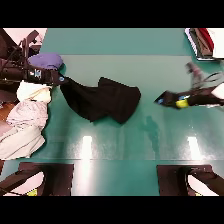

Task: Fold the shirts.

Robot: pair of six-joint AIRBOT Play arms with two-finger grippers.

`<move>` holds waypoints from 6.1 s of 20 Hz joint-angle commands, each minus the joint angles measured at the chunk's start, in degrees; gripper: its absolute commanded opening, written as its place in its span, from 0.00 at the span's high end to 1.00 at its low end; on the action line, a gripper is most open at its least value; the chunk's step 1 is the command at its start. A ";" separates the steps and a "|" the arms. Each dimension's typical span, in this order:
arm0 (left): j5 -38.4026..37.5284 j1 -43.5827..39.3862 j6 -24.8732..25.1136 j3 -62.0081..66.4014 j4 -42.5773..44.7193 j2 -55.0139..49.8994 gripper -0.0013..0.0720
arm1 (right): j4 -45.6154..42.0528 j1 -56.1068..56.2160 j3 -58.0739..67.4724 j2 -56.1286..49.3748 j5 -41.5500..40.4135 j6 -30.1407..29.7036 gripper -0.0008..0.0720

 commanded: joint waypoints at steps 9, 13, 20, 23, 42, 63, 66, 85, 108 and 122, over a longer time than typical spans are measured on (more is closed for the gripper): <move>-2.25 0.07 -0.02 1.42 0.15 0.59 0.95 | 19.04 16.09 2.91 -24.83 -14.40 -5.60 0.41; -2.82 0.07 -0.04 1.42 0.13 0.61 0.95 | 18.53 16.74 6.43 -25.97 -14.91 -5.64 0.82; 3.17 0.07 -3.02 18.40 -0.72 4.74 0.95 | 11.02 4.63 13.38 -2.08 -13.81 -7.61 0.97; 2.82 -0.07 -2.93 34.25 -8.07 5.90 0.95 | 6.43 -2.23 25.07 8.50 -12.28 -6.40 0.97; 3.21 -0.04 -8.81 31.76 -5.79 12.28 0.95 | 0.72 -5.66 52.30 1.81 15.96 1.55 0.97; 2.36 3.61 -4.81 12.00 -4.31 -24.24 0.30 | 0.55 -10.47 54.03 -34.18 10.45 -0.92 0.38; -6.60 3.26 -4.90 5.38 1.57 -21.53 0.31 | 0.59 -13.46 47.98 -27.15 15.06 -4.04 0.40; 18.18 -10.47 -1.16 -34.56 -13.73 -10.12 0.64 | 0.55 -16.98 18.36 1.44 11.58 -5.55 0.65; 11.82 -10.47 -0.96 -16.20 -10.23 -7.13 0.95 | -3.15 -16.98 -27.74 12.00 -6.64 14.58 0.40; 10.62 -10.47 -0.94 -16.20 -10.19 -7.15 0.95 | -2.82 -35.54 -21.07 15.50 10.40 2.45 0.40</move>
